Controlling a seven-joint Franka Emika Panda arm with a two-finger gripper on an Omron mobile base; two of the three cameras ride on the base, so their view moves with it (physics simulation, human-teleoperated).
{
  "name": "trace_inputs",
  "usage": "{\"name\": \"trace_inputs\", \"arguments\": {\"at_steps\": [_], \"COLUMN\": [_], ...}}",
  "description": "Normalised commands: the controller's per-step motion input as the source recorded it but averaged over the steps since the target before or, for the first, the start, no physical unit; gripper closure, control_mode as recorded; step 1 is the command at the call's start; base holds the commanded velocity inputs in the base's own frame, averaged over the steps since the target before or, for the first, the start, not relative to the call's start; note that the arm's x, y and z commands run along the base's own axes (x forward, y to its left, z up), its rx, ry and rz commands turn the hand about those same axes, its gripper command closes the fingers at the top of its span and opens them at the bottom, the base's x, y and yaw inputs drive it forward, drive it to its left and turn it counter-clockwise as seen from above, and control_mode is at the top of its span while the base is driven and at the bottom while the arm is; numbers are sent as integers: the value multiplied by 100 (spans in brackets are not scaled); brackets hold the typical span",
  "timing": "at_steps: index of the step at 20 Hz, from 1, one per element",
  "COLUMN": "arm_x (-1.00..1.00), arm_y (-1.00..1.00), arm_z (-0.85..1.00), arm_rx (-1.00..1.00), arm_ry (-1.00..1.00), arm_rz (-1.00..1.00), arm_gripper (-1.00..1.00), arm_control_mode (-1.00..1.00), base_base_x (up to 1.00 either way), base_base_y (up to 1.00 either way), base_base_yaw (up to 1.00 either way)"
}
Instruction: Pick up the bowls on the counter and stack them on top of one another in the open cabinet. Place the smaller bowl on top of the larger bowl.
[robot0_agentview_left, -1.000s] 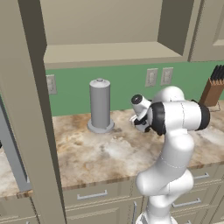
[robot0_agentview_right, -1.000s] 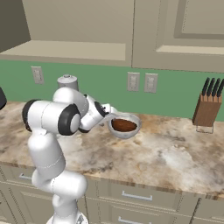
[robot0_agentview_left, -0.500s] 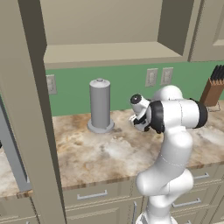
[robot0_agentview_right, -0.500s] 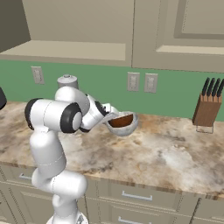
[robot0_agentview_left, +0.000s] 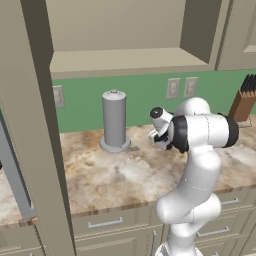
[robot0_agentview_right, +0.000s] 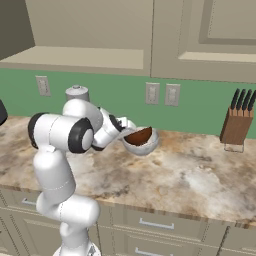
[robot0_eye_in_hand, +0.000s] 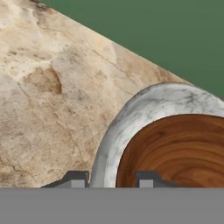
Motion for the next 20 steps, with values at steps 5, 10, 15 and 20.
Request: {"name": "trace_inputs", "arguments": {"at_steps": [5, 10, 15, 20], "arm_x": [-11, -7, -10, -15], "arm_y": [-5, 0, 0, 0], "arm_z": [19, 17, 6, 12], "arm_rx": [0, 0, 0, 0], "arm_ry": [-10, -8, -1, 0], "arm_rz": [0, 0, 0, 0], "arm_gripper": [100, 100, 100, 100], "arm_control_mode": [-100, -100, -100, -100], "base_base_x": [0, 0, 0, 0], "base_base_y": [0, 0, 0, 0], "base_base_yaw": [0, 0, 0, 0]}}
